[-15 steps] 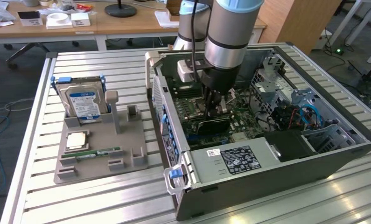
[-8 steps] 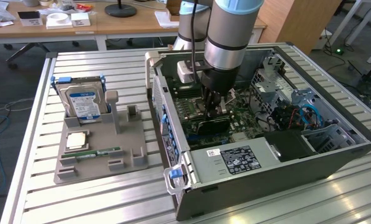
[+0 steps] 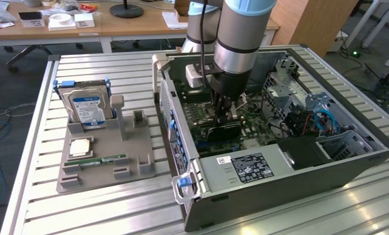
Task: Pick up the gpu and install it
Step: 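Press down on the gpu until it lock into place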
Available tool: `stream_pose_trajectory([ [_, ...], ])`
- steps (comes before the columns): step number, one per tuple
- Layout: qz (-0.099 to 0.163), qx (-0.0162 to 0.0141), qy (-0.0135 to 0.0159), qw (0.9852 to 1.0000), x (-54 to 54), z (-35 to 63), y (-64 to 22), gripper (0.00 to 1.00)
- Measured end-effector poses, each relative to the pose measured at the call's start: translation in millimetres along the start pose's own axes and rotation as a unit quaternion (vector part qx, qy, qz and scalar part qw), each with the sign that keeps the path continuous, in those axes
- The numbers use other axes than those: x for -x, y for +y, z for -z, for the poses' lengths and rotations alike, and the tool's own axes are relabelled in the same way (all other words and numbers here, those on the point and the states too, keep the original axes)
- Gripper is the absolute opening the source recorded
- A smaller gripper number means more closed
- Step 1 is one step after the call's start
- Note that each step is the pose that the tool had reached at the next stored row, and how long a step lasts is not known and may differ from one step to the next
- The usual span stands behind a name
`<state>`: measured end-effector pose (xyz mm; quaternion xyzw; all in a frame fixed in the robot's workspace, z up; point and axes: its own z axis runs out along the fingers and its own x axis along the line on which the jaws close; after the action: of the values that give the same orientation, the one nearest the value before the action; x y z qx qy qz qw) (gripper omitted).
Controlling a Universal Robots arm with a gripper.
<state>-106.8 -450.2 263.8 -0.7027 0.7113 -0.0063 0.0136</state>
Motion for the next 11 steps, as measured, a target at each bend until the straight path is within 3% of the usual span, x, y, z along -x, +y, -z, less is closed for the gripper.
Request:
stream_pose_trajectory([
  [11,0.0,0.0001,0.0002,1.0,-0.1,-2.6,0.1,0.11],
])
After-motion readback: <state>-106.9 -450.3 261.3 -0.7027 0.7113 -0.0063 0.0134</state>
